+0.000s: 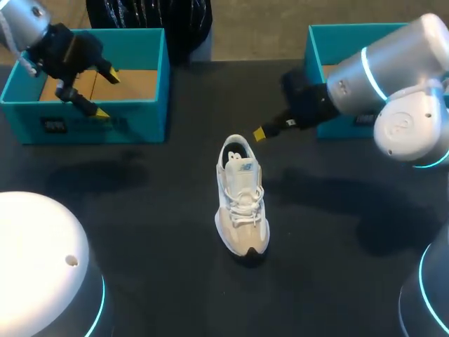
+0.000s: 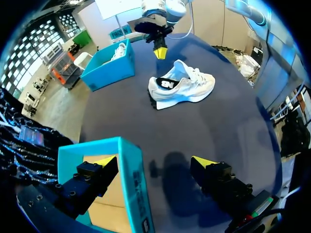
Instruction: Take the shoe out of the shoebox, open the shoe tongue, remove and reinsert the insole, then place the shoe into the shoebox
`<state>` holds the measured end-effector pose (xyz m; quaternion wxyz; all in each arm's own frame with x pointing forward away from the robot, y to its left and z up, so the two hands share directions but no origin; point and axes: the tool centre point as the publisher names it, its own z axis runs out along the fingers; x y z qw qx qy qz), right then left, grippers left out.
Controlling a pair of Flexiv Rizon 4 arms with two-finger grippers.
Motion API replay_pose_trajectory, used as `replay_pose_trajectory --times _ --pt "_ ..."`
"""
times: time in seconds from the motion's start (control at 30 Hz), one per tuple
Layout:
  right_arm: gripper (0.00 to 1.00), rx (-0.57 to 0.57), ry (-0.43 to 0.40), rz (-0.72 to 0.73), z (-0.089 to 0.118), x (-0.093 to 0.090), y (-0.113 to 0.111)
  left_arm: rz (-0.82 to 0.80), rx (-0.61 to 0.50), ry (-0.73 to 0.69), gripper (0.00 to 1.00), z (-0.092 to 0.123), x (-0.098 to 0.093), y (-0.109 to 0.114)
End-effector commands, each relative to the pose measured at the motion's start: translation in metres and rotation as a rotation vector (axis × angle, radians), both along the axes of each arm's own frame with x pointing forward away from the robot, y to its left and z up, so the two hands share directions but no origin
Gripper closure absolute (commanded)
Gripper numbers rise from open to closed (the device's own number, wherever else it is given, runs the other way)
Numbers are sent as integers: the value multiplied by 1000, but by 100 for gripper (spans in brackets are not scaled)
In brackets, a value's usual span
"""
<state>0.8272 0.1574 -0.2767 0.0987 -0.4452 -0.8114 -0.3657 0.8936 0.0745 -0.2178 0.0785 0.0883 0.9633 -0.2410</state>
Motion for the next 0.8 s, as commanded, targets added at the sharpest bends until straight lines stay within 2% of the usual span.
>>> replay_pose_trajectory --times 0.03,0.2,0.57,0.67,0.8 --pt "100 -188 3 -92 4 6 19 4 4 -3 0 5 -2 11" --pt "100 -299 30 -121 -1 7 31 20 7 5 0 6 6 16" --pt "100 -500 97 -150 -11 5 63 20 7 5 0 6 6 16" --pt "100 -545 104 -200 -11 0 66 20 7 5 0 6 6 16" --pt "100 -543 106 -262 -14 -6 60 20 7 5 0 6 6 16"
